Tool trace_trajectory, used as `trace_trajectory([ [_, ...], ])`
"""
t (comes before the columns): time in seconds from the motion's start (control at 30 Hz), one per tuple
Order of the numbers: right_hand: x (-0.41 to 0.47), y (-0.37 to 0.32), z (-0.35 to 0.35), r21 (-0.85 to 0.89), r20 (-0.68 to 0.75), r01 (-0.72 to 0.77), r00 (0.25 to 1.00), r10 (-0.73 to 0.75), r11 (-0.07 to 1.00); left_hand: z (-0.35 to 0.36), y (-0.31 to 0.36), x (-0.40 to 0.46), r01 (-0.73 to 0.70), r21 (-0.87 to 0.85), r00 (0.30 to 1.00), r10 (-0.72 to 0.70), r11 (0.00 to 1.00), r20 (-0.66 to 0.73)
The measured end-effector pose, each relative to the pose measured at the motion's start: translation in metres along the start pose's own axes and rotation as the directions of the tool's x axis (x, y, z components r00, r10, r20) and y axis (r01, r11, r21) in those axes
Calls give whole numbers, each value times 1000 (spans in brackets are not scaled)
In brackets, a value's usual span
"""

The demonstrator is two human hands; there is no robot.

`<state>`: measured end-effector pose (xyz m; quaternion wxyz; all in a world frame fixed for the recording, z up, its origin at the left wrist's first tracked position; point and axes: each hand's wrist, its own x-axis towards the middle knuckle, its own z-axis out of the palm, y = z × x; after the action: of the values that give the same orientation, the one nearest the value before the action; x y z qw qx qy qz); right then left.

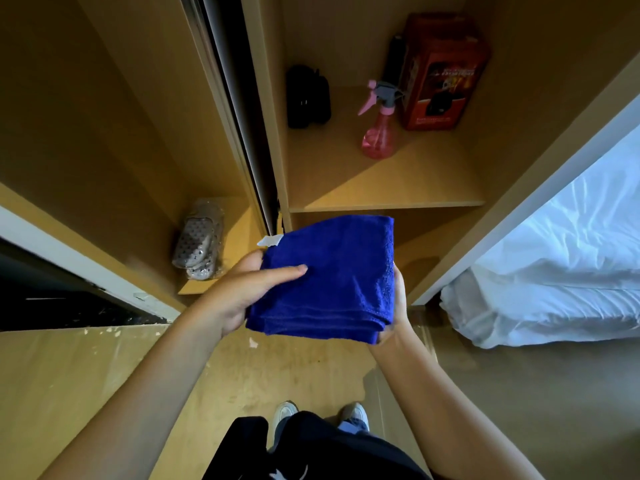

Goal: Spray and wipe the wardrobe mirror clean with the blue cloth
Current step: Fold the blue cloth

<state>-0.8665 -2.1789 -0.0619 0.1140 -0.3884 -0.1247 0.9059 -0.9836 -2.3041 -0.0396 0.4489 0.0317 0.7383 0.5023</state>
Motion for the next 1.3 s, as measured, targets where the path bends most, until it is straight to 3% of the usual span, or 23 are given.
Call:
trace_trajectory([
  [0.03,2,2,-1,30,28,9,1000,-10,1000,5,1,-5,-94,241,989,119,966,-91],
  [0.07,4,3,-1,41,58,7,998,-9,999,10,-1,-10,-178,477,957,265,860,-121],
  [0.13,2,2,1,44,106,17,994,-21,999,23,-7,-22,-266,786,873,486,559,-50],
  [0.2,4,-2,5,28,140,62,988,-65,998,33,-8,-28,-365,887,798,586,284,140],
  [0.3,7,-5,2,-7,149,98,984,-96,995,43,-14,-19,-586,809,722,485,49,493],
  [0.33,8,-5,1,-12,139,97,986,-95,995,45,-18,-13,-627,779,691,474,19,546],
  [0.4,10,-4,-2,2,104,67,992,-67,998,45,-25,-3,-690,721,641,508,55,575],
  [0.53,13,-6,-3,2,110,31,993,-31,1000,46,-19,-8,-791,502,587,667,350,459],
  [0.6,12,-7,-3,8,140,24,990,-25,1000,45,-14,-12,-822,419,547,737,385,396],
  [0.67,11,-8,-8,-12,82,47,996,-46,999,46,-18,-15,-834,498,490,731,236,475],
  [0.77,14,-11,-22,-84,6,89,996,-89,992,51,-35,-8,-697,671,432,601,-251,673],
  [0.8,15,-12,-22,-75,24,103,995,-102,992,52,-40,-7,-672,674,440,567,-307,697],
  [0.83,18,-13,-22,-51,69,123,991,-119,991,51,-40,-8,-694,667,440,575,-270,690],
  [0.87,16,-12,-18,-68,104,137,986,-129,988,49,-36,-10,-744,655,454,619,-133,641],
  [0.93,9,-11,-8,-59,239,166,960,-147,984,39,-27,-11,-782,599,500,747,172,438],
  [1.0,6,-13,-6,-55,221,124,969,-109,991,31,-18,-9,-739,579,540,817,345,203],
  [1.03,6,-14,-10,-65,134,87,988,-78,994,31,-16,-7,-713,590,566,808,380,163],
  [1.07,6,-14,-13,-34,135,93,987,-87,995,33,-18,-4,-692,614,594,783,379,186],
  [1.13,11,-18,-12,-30,141,106,985,-101,994,39,-30,4,-649,678,673,675,344,302],
  [1.17,16,-20,-13,-87,102,125,988,-116,988,42,-35,8,-647,661,708,622,380,334],
  [1.23,13,-23,-6,-184,69,114,992,-103,976,49,-28,7,-642,394,761,608,657,226],
  [1.27,9,-22,3,-223,99,93,992,-72,970,52,-19,4,-590,159,807,573,792,139],
  [1.3,4,-21,11,-288,103,129,989,-103,949,55,-10,2,-504,-116,854,513,856,80],
])
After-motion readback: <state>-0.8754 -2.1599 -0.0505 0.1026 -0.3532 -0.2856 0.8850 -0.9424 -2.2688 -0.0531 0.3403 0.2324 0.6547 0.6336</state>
